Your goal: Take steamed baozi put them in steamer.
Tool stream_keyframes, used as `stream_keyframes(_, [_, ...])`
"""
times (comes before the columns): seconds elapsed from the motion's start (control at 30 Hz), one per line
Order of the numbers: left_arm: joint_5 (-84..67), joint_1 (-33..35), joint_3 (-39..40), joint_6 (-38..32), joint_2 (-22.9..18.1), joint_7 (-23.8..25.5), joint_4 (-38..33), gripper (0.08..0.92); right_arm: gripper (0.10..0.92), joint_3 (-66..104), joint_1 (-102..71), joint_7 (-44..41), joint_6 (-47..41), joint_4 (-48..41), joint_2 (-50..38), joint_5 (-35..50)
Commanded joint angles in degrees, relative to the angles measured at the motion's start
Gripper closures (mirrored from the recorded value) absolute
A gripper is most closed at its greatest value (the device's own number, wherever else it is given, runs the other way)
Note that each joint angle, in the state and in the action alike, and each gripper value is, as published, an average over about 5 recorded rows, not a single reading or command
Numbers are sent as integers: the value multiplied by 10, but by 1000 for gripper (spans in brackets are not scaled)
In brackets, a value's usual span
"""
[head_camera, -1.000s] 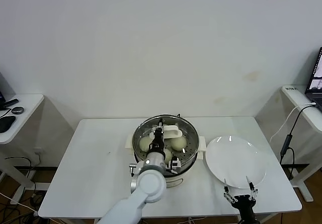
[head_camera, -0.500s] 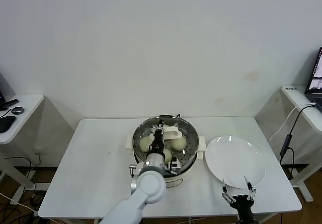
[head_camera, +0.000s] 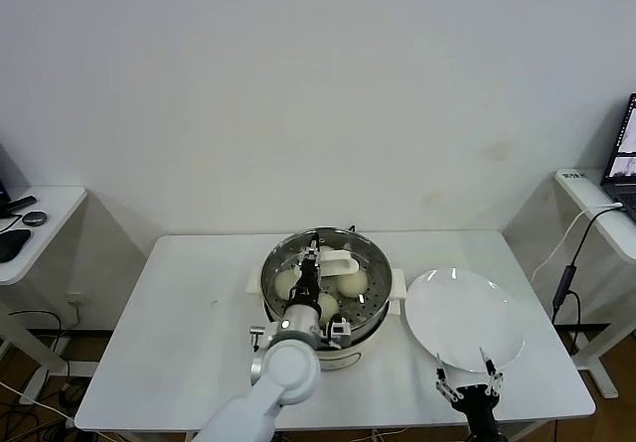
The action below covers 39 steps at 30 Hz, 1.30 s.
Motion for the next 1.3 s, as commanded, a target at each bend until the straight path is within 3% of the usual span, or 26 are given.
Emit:
stream_keyframes(0.03, [-132, 47, -6, -28, 20, -58, -71, 570, 203, -2, -2, -1, -1, 1, 2, -3])
stream_keyframes(0.3, [-263, 126, -31, -48, 66, -85, -197, 336, 203, -4, -7, -1, -10, 5, 2, -11])
stream_keyframes(0.5, [-416, 223, -117, -68, 97, -125, -299, 195, 203, -7, -10, -1, -9, 6, 1, -11])
stream_keyframes(0.7, [-689, 446, -314, -303, 105, -221, -340, 177, 203, -3, -12, -4, -13, 12, -4, -5])
stream_keyframes(0.77, [-748, 514, -367, -336, 100, -234, -348, 177, 203, -2, -15, -7, -19, 18, -6, -2])
stream_keyframes(0.93, [-881, 621, -411, -393, 78, -235, -333, 177, 203, -16, -34, -21, -45, 43, -27, 44])
stream_keyframes(1.1, [-926, 639, -392, -449, 50, -243, -277, 177, 203, -35, -77, -37, -81, 87, -65, 113])
stream_keyframes(1.3, [-949, 639, -384, -505, 22, -211, -198, 177, 203, -49, -143, -39, -114, 142, -109, 171])
